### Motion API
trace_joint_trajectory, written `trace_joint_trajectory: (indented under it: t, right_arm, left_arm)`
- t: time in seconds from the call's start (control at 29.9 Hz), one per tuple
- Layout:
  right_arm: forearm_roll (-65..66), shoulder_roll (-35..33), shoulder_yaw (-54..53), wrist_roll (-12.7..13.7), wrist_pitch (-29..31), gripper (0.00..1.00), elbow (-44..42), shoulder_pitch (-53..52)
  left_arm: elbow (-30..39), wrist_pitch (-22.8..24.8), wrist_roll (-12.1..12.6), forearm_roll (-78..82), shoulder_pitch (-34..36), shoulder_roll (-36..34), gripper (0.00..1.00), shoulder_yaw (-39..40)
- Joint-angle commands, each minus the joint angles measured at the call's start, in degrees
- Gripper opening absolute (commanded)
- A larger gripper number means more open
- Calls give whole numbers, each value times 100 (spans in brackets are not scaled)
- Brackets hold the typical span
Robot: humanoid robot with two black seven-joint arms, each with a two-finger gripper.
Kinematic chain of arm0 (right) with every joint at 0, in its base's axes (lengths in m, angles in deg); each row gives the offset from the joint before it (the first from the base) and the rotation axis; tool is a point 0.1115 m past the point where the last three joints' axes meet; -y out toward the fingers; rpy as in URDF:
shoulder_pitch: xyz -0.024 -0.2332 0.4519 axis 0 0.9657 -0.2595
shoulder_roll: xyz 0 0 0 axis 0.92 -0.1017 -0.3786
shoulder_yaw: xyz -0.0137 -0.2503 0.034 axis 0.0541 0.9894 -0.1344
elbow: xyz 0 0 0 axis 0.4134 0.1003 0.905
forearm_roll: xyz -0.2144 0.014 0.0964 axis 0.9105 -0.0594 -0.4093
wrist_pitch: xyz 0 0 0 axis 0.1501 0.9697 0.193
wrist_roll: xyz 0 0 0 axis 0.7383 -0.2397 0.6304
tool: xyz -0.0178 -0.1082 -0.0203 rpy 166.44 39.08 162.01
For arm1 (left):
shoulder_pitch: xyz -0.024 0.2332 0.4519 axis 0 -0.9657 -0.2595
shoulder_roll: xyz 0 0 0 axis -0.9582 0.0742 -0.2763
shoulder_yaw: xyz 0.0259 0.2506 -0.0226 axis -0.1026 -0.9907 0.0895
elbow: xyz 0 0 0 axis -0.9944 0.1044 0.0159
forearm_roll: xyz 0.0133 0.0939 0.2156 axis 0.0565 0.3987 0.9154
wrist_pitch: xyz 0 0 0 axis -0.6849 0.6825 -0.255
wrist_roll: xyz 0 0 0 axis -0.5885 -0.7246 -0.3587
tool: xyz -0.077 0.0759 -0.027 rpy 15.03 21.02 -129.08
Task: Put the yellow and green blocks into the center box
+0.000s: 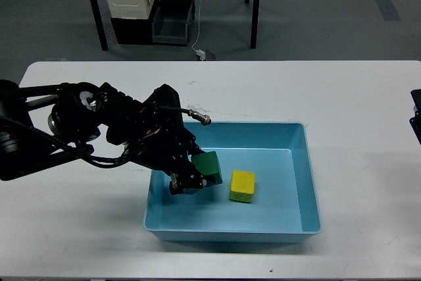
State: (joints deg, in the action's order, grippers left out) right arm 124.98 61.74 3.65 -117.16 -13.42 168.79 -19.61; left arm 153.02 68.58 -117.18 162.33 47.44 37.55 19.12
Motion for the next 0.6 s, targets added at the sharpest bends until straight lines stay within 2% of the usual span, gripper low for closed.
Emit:
trace_joint_trajectory:
  t: [0.0,0.1,0.17,0.2,0.4,0.57]
  right_arm:
    - [0,12,14,0,0,100,-1,4]
    - [0,12,22,0,0,100,-1,-4]
    - [0,12,31,0,0,100,-1,-4]
    - [0,12,31,0,0,100,-1,-4]
    - [0,12,57,0,9,100,26,-13]
    - [-9,29,101,0,27,100,17,-40]
  left_arm:
    - [-162,-1,0,131,-8,77,43,-200]
    - [-286,-1,0,122,-26,217,57,-218]
    - [-321,-1,0,105,-35,323,81,-227]
    - [-339,-1,0,105,-35,341,86,-227]
    - [-628,-1,0,26,-52,472,98,-131]
    - [-585,-1,0,-1033,-79,315,100,360]
